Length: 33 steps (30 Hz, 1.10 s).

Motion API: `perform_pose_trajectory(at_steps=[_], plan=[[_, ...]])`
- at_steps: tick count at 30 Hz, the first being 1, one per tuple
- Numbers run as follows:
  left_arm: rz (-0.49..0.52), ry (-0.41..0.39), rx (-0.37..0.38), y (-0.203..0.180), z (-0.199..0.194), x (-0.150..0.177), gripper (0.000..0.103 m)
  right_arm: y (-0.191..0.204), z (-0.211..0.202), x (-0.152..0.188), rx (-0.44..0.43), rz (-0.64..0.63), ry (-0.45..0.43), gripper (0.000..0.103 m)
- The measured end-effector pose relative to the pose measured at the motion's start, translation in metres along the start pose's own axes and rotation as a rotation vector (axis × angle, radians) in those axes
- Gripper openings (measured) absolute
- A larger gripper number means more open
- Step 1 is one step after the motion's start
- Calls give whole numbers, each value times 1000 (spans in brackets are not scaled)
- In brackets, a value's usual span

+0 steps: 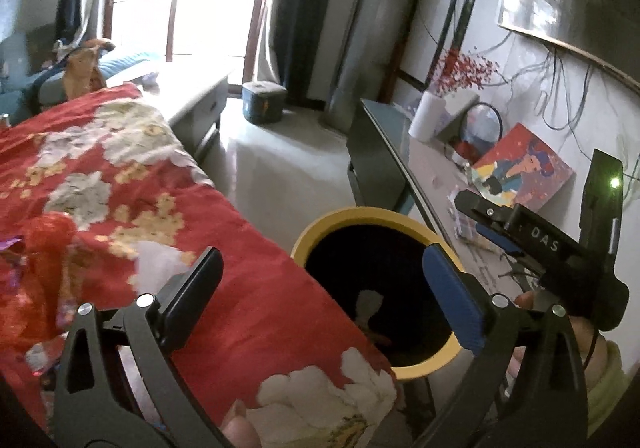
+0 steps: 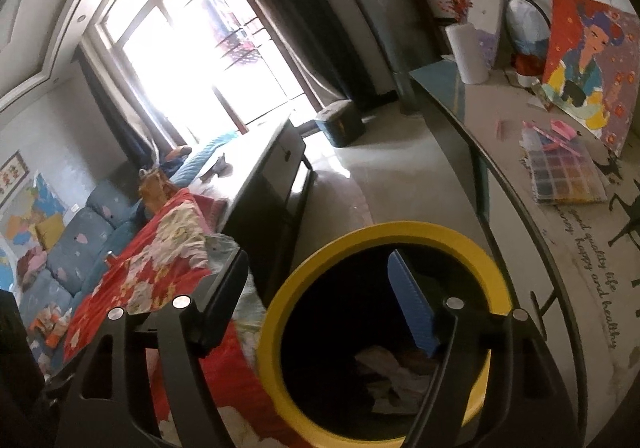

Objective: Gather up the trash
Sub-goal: 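Open both tools to drop the wrapper and cup into the bin, then move both tools back over the remaining trash on the bed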

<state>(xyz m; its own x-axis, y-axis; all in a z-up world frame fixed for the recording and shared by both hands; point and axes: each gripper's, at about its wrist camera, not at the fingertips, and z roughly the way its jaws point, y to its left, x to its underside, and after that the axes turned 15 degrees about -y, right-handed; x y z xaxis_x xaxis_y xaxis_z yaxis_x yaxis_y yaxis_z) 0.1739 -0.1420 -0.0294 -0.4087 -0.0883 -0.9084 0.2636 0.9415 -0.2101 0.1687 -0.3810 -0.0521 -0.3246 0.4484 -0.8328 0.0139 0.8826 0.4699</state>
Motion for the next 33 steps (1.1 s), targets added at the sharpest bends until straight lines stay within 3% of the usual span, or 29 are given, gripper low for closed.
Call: perform_pose_trajectory(at_steps=[11,29,33], plan=[[-21,-94,-80,32,-38,-15,92,48,-12,2,-87,-71,-2,72],[-86,-176,-187,85,-88,-20,92,118,-25,19,-220,-176,36,72],[-99,-183,-206,96,-95,-21,92,131,-28,25,-241,-199,41,79]])
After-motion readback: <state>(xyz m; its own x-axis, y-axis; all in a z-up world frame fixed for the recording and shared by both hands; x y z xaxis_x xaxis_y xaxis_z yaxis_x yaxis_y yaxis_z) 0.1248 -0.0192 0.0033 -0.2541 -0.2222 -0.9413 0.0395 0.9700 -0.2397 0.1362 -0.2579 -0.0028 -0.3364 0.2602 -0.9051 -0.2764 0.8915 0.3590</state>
